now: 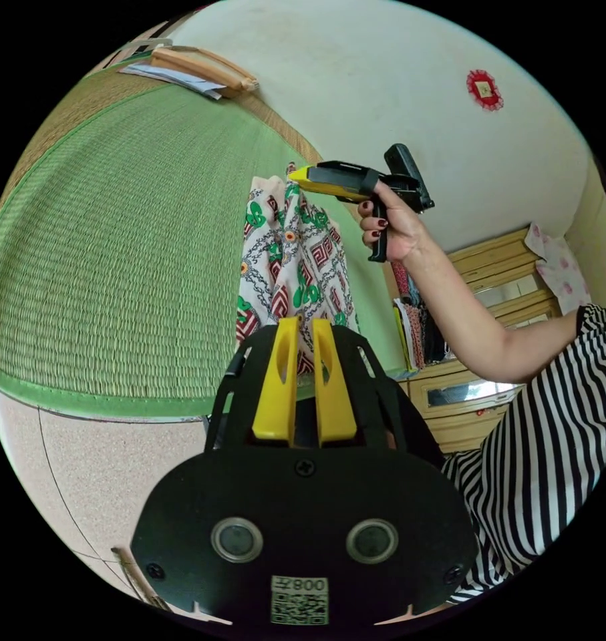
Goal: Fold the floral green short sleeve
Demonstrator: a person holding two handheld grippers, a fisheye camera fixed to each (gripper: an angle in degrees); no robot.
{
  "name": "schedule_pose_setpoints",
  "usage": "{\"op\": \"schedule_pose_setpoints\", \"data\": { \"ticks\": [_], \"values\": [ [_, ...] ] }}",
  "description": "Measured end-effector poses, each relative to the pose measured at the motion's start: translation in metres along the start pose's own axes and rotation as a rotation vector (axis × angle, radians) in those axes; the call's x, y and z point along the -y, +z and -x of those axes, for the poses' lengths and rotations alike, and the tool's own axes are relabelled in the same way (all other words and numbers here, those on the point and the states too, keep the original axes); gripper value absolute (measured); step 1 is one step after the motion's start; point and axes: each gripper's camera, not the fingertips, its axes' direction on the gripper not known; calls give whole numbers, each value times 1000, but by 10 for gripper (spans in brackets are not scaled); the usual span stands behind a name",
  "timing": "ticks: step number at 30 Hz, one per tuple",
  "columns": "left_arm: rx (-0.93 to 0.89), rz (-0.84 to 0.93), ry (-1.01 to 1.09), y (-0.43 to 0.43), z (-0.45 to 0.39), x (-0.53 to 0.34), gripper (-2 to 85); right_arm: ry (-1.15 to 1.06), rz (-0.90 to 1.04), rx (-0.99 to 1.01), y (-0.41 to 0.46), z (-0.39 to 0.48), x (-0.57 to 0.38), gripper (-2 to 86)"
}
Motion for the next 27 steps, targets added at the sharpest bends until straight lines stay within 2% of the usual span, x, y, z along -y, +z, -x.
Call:
{"op": "schedule_pose_setpoints", "data": {
  "ticks": [4,14,20,27],
  "values": [
    [16,6,-9,8,-8,-5,28,31,101,-18,29,-14,4,13],
    [74,52,-32,38,-26,-17,4,-11,-36,-68,-33,-13,-53,5],
    [110,40,-16,47,-46,-22,2,-47,66,-123,-42,-6,-135,2],
    [137,74,-25,71,-62,-27,2,32,232,-169,-17,-21,-240,1]
  ]
}}
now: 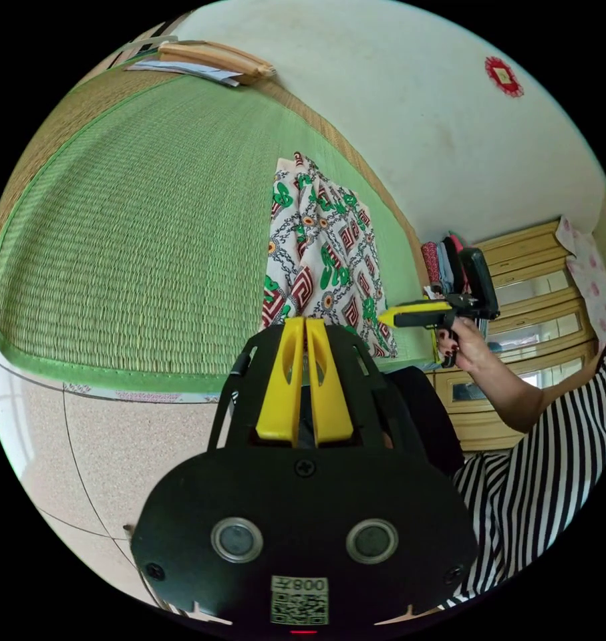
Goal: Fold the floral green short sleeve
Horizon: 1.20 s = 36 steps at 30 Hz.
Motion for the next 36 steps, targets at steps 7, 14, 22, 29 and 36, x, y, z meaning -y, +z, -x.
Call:
{"op": "schedule_pose_setpoints", "data": {
  "ticks": [7,14,22,29,36],
  "values": [
    [-1,2,-6,17,-18,-10,1,-31,-8,-2,-1,-2,-51,2],
    [80,26,-23,31,-46,-26,3,-75,-29,-80,-10,-4,-85,2],
    [9,30,93,50,-107,-41,20,42,-120,88,-43,-50,-126,2],
    [41,271,428,129,-201,-50,66,182,-149,301,-47,-100,-163,11],
    [275,416,673,185,-250,-53,57,259,-195,455,-66,-141,-188,55]
  ]
}}
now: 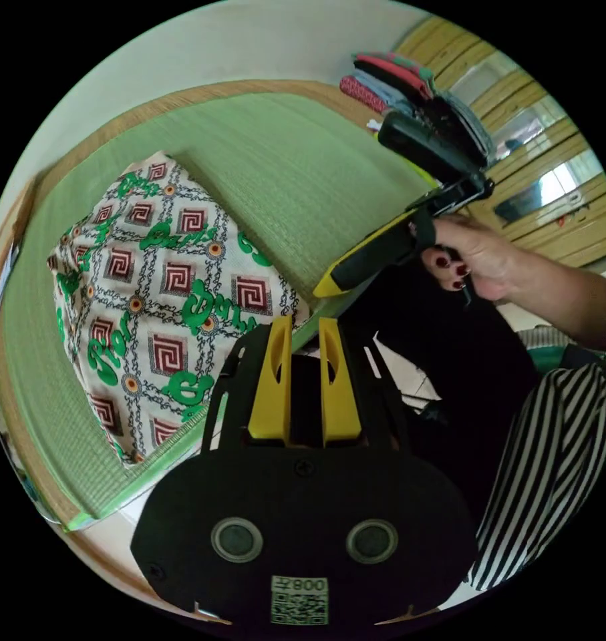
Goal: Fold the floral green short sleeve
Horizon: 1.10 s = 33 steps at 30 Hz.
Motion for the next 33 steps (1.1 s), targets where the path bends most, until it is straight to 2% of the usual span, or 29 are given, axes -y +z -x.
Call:
{"op": "schedule_pose_setpoints", "data": {
  "ticks": [4,14,21,27,30,32,33],
  "values": [
    [85,37,31,9,-6,5,22,31,-8,93,-15,-14,-2,71],
    [61,-61,-1,-10,11,-17,5,63,-13,265,-32,-22,-1,82],
    [22,-97,-49,-20,47,-41,8,91,6,312,-29,-21,-2,25],
    [-216,-216,-337,-36,125,-105,17,101,-1,333,-34,-13,-13,11],
    [-444,-322,-580,-32,178,-155,26,85,-6,349,-38,-1,-17,9],
    [-646,-465,-747,-25,214,-198,39,76,-15,371,-42,7,-19,8],
    [-679,-495,-778,-24,221,-207,42,69,-26,394,-44,13,-21,8]
  ]
}}
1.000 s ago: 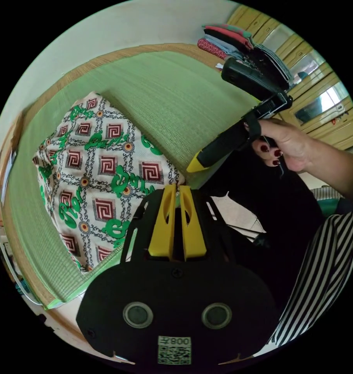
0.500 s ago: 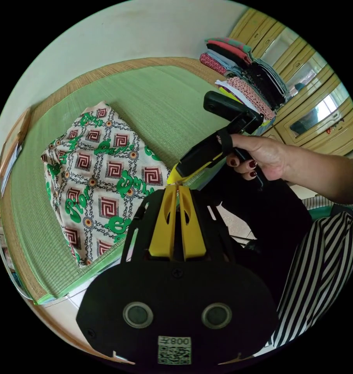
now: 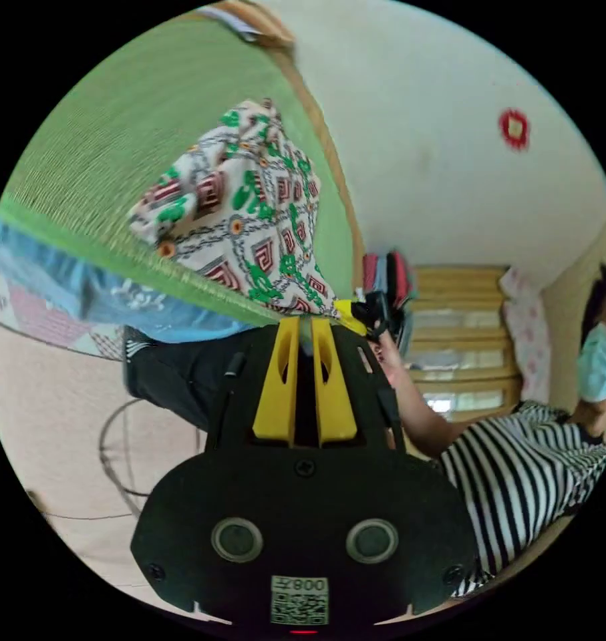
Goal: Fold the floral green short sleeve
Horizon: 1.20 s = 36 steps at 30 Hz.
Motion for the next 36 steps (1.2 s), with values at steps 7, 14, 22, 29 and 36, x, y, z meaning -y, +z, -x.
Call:
{"op": "schedule_pose_setpoints", "data": {
  "ticks": [7,14,22,29,36],
  "values": [
    [-382,-224,-298,-49,83,-1,88,-74,-7,41,9,50,-3,7],
    [-548,-370,-431,-75,129,5,116,-117,-9,32,24,91,-14,7],
    [-574,-409,-476,-101,155,25,114,-134,-27,1,46,135,-43,8],
    [-578,-388,-527,-108,167,34,100,-122,-58,-10,66,164,-74,8],
    [-606,-388,-558,-106,171,34,70,-114,-66,-54,87,199,-114,8]
  ]
}}
